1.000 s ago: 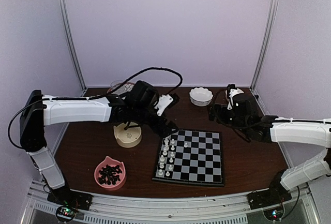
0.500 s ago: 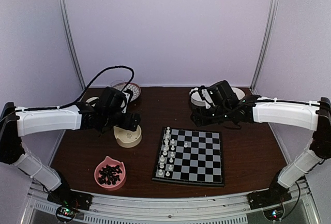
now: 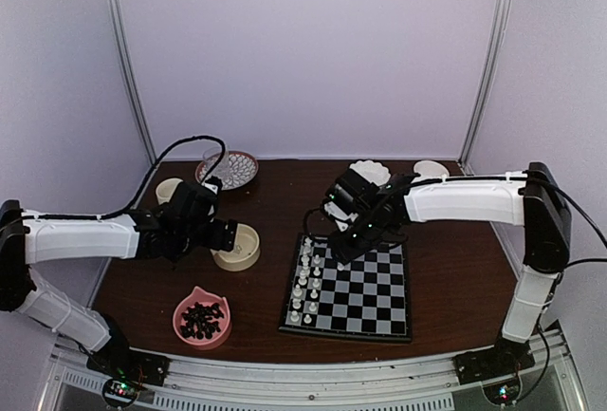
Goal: Set up the chess pieces on the board
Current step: Pick up the pawn from the chessboard.
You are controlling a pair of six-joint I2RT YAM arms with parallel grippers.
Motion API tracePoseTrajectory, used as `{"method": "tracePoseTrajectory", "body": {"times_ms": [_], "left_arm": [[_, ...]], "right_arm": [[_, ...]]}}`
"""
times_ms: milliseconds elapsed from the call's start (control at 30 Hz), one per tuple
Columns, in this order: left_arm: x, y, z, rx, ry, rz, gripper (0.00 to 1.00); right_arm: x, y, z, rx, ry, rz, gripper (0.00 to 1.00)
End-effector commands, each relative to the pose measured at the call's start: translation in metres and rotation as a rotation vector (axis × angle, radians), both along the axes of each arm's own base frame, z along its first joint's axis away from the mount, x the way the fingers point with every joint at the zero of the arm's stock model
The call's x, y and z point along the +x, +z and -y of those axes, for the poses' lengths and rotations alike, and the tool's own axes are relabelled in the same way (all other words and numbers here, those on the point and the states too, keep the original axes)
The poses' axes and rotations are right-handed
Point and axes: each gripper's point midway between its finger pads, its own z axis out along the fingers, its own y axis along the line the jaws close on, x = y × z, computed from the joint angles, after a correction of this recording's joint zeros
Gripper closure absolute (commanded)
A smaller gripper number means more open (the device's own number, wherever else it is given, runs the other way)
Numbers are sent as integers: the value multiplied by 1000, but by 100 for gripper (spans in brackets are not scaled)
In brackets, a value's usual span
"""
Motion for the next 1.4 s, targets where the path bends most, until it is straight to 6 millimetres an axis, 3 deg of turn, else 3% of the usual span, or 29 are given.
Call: {"method": "tracePoseTrajectory", "body": {"times_ms": [0, 433, 900, 1267, 1367], "left_arm": [[8, 27, -9, -42, 53, 111, 2], [5, 30, -9, -68, 41, 123, 3], [4, 30, -6, -76, 29, 118, 3], [4, 31, -4, -81, 24, 117, 3], [4, 30, -4, -82, 22, 115, 2]], "right_arm": [[-9, -10, 1, -81, 40, -40, 60], [-4, -30, -2, -120, 35, -54, 68], [0, -34, -6, -116, 33, -45, 80], [4, -33, -7, -109, 26, -27, 79], [4, -34, -8, -108, 27, -26, 83]]}}
